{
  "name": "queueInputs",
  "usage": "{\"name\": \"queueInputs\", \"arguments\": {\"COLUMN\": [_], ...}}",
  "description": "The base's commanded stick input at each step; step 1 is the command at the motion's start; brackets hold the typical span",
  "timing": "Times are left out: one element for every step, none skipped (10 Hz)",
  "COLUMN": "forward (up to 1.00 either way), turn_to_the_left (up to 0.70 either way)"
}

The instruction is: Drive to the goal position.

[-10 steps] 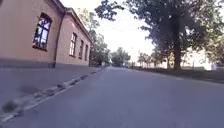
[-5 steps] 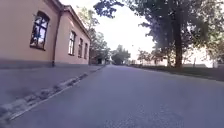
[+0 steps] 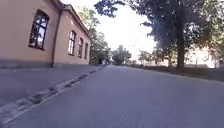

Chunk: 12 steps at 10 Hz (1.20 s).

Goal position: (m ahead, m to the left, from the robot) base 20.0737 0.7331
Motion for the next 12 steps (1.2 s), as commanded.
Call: {"name": "queueInputs", "arguments": {"forward": [0.5, 0.5, 0.5, 0.5, 0.5, 0.5, 0.5, 0.5, 0.5, 0.5, 0.5, 0.5], "turn_to_the_left": [0.0, 0.0, 0.0, 0.0, 0.0, 0.0, 0.0, 0.0, 0.0, 0.0, 0.0, 0.0]}}
